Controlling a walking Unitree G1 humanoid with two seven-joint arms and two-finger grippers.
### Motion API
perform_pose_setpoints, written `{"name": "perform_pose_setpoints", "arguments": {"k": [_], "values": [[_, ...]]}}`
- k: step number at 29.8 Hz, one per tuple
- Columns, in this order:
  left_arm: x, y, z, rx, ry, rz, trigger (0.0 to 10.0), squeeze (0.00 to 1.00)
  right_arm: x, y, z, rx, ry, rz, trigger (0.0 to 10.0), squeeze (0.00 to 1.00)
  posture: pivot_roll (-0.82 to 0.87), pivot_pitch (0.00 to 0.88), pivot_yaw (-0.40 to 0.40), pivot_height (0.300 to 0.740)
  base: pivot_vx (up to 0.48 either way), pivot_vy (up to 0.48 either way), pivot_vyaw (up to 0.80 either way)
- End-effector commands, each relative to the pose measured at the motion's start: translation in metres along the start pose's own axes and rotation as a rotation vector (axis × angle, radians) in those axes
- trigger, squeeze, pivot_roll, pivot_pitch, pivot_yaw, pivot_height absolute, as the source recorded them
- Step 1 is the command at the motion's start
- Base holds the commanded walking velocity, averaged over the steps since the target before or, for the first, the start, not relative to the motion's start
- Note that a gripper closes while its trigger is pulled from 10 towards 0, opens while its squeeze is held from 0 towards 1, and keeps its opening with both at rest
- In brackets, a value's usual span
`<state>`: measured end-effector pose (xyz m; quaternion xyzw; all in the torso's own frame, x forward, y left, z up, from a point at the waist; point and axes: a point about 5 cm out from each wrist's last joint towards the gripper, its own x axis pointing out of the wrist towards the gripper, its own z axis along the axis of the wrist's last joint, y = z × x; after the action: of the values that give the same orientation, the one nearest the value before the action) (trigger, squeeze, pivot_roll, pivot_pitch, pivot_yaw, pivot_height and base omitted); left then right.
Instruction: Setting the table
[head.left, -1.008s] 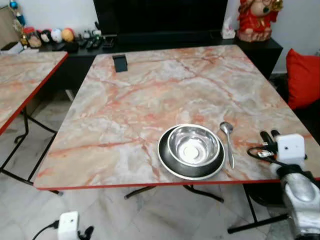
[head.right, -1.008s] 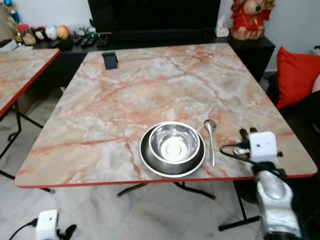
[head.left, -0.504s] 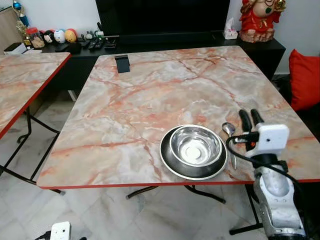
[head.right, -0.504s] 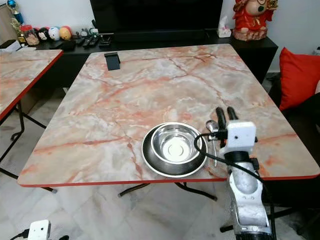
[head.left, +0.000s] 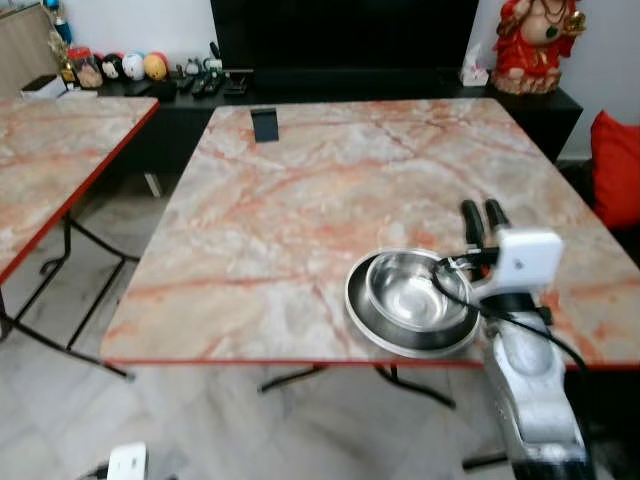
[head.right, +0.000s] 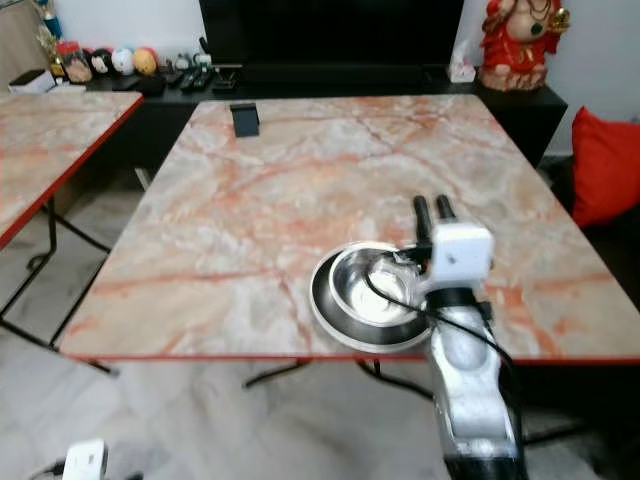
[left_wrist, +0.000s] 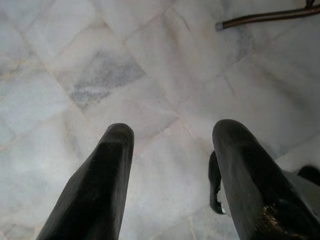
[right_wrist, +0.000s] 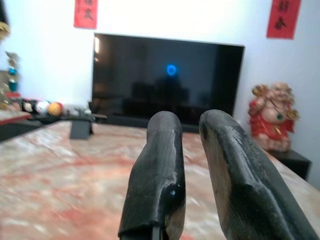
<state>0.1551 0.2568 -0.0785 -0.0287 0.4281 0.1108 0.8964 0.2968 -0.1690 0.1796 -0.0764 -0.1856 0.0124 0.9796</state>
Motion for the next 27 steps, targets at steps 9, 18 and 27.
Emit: {"name": "perform_pose_setpoints", "arguments": {"k": [9, 18, 27], "values": [[0.001, -0.008, 0.001, -0.040, -0.018, 0.003, 10.0, 0.00, 0.018, 0.004, 0.006, 0.003, -0.019, 0.051, 10.0, 0.00, -0.13, 0.000, 0.016, 0.707, 0.000, 0.335, 0.00], [-0.002, 0.005, -0.005, -0.040, 0.006, 0.018, 10.0, 0.00, 0.018, 0.001, 0.003, 0.042, -0.004, 0.005, 10.0, 0.00, -0.14, 0.000, 0.031, 0.707, 0.000, 0.333, 0.00], [0.001, -0.019, -0.004, -0.025, -0.006, -0.002, 10.0, 0.00, 0.027, -0.001, 0.005, 0.053, -0.012, -0.023, 10.0, 0.00, -0.11, 0.000, 0.016, 0.707, 0.000, 0.334, 0.00]]}}
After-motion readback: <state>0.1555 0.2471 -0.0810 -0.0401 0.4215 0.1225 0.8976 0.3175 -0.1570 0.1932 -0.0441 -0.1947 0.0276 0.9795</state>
